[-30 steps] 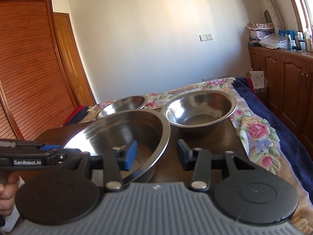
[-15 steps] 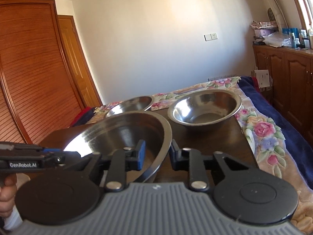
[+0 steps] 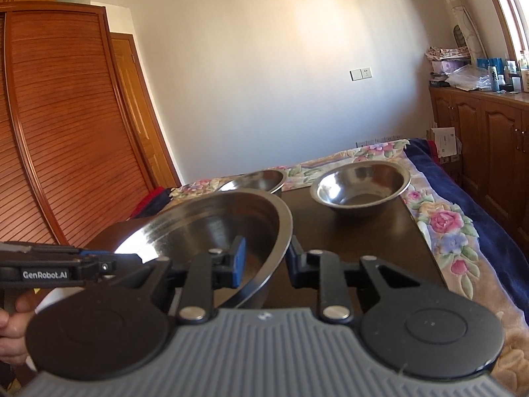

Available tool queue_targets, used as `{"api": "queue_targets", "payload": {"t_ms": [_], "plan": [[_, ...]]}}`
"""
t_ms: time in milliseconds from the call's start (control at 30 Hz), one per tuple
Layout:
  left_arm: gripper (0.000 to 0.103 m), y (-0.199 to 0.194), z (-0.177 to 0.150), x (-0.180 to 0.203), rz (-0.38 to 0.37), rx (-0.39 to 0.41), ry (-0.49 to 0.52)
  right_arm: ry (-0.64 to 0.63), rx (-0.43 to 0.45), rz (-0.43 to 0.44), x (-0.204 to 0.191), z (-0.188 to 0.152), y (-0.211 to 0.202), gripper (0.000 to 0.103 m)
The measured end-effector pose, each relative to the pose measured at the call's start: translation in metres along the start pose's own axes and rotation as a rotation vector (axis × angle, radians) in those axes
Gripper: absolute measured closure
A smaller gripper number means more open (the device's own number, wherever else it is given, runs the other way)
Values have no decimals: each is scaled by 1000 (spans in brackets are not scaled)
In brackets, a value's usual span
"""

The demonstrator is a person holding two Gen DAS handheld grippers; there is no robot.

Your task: Organize plates and bowls

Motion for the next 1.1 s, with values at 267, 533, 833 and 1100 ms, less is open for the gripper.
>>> {"api": "queue_targets", "payload": {"t_ms": [267, 533, 833, 1100], "plan": [[74, -21, -14, 5, -10, 4, 0, 8, -10, -7, -8, -16, -14, 75], [74, -34, -28, 11, -13, 8, 1, 5, -15, -15, -14, -28, -29, 75], [74, -48, -39, 18, -4, 12, 9, -11, -11, -19, -20, -34, -38, 75], [74, -44, -51, 17, -5, -14, 4, -11, -25, -25, -19, -44, -40, 75]]}}
Point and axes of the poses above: each gripper's, at about its wrist camera, not at the fingertips, and y roughly the way its jaws point, x to its right, z to its top, the point moved 3 cm from there along y, roughly the way its jaws point, and after that the axes turned 12 degrees about y, right-handed, at the moved point
